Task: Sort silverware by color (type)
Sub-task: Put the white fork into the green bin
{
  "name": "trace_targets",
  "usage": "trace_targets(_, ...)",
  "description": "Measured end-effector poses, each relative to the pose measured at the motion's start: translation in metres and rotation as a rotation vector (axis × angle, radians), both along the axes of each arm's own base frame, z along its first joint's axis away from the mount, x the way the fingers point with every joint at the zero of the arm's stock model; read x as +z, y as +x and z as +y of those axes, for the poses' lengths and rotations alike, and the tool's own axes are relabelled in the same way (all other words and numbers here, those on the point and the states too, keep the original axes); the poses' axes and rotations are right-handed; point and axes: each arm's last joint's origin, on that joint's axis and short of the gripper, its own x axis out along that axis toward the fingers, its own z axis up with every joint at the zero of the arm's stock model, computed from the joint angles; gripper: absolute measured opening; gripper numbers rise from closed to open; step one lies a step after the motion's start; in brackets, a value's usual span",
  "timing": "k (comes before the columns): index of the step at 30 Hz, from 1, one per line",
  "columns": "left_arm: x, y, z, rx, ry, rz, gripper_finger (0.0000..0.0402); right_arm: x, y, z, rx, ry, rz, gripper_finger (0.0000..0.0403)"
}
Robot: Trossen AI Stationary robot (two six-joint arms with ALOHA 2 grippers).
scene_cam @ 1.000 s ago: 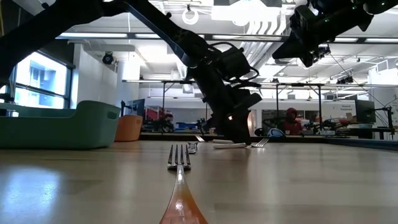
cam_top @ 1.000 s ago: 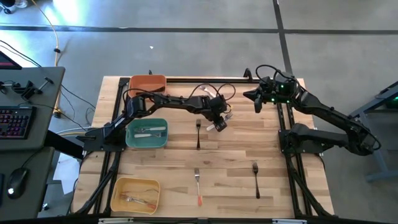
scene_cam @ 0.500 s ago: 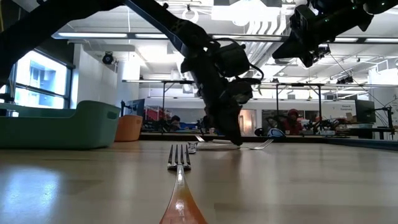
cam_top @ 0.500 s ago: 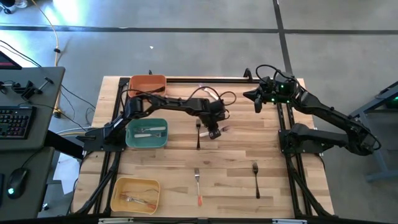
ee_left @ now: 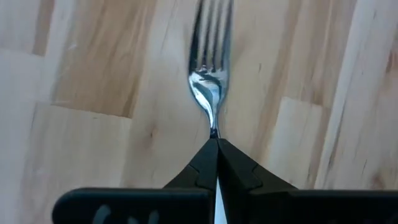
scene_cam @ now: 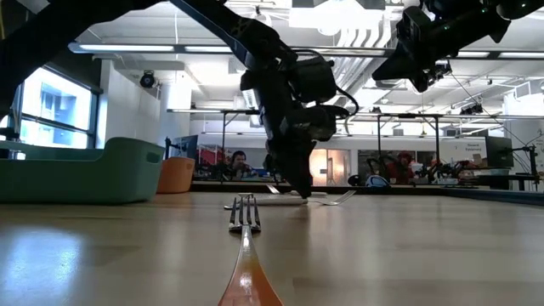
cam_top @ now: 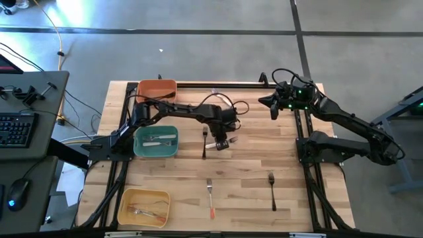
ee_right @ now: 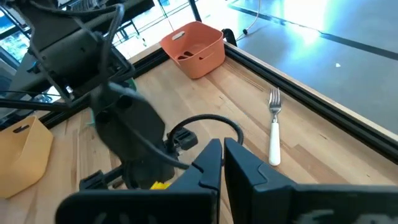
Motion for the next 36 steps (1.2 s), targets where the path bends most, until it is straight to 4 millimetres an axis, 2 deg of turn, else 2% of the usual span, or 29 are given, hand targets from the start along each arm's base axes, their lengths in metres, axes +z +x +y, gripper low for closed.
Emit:
trace_targets(8, 0.001, 0.003, -0.002, 0.168, -0.064, 0.003, 0.0019, 0.0, 0.0, 0.0, -0.001, 0.003, -0.001, 0.0)
trace_targets(22, 0.0, 0.01, -0.018, 0.123, -0.027, -0.029, 0.0107, 0.0, 0.0, 0.0, -0.001, 0.002, -0.001, 0.0)
trace_targets(28, -0.012, 0.019, -0.025, 0.116, -0.011, -0.068, 0.0102, 0.0, 0.0, 0.0, -0.001, 0.002, -0.001, 0.0)
trace_targets(36, -0.015, 0.02, -0.026, 0.086, 0.016, -0.076, 0.0057, 0.0, 0.0, 0.0, -0.001, 0.002, -0.001, 0.0)
